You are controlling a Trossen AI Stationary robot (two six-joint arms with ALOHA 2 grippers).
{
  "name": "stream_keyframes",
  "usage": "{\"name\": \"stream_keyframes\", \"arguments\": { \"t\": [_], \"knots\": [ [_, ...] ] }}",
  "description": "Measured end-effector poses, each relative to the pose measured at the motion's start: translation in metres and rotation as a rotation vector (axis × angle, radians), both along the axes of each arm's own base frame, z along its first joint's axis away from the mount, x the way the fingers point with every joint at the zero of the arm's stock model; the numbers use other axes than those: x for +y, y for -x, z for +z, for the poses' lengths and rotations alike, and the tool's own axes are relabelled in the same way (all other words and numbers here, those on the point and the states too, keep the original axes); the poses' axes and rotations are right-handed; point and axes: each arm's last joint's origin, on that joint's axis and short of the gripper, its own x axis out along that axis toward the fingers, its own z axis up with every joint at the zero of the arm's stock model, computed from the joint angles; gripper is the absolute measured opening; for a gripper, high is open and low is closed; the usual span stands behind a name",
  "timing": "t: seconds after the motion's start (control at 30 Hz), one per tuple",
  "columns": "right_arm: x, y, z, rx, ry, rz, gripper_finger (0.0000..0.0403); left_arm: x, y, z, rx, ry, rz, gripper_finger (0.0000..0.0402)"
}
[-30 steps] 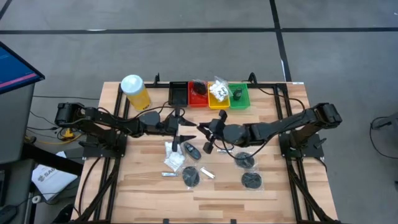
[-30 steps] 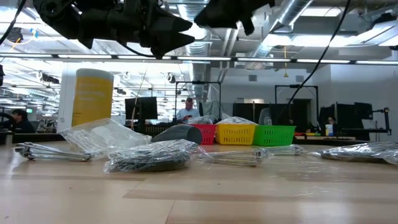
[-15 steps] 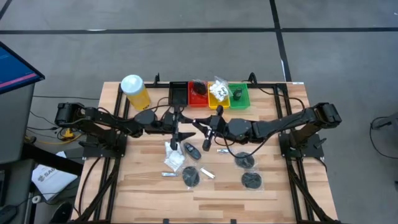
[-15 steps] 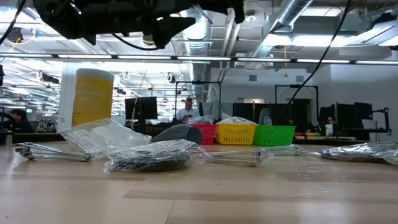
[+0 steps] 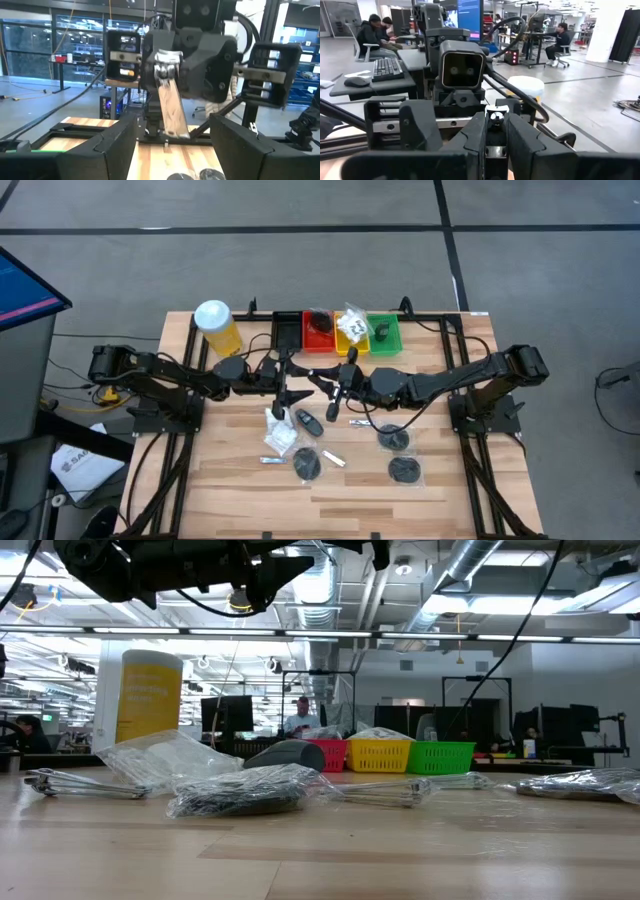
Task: Pick & Place Travel size toiletries
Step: Put the nail cutter into the black bin
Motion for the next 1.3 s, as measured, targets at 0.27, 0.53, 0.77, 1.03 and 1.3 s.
{"name": "stream_keyframes", "arguments": {
  "t": [0.27, 0.53, 0.77, 1.03, 1.3],
  "knots": [
    [-0.001, 0.0, 0.0, -0.003, 0.006, 0.014, 0.0048, 0.001, -0.024, -0.011, 0.025, 0.001, 0.001, 0.0237],
    [-0.001, 0.0, -0.002, 0.018, 0.01, 0.014, 0.0048, 0.001, -0.034, -0.012, -0.028, -0.008, -0.008, 0.0218],
    [-0.001, 0.0, -0.002, 0.024, 0.01, 0.018, 0.0048, -0.001, -0.034, -0.011, -0.032, -0.024, -0.068, 0.0119],
    [0.0, 0.0, -0.003, 0.04, 0.025, 0.02, 0.0064, 0.001, -0.034, -0.012, -0.024, -0.034, -0.067, 0.0055],
    [-0.001, 0.0, -0.004, 0.061, 0.058, 0.016, 0.0096, 0.003, -0.033, -0.014, -0.022, -0.047, -0.064, 0.0003]
  ]
}}
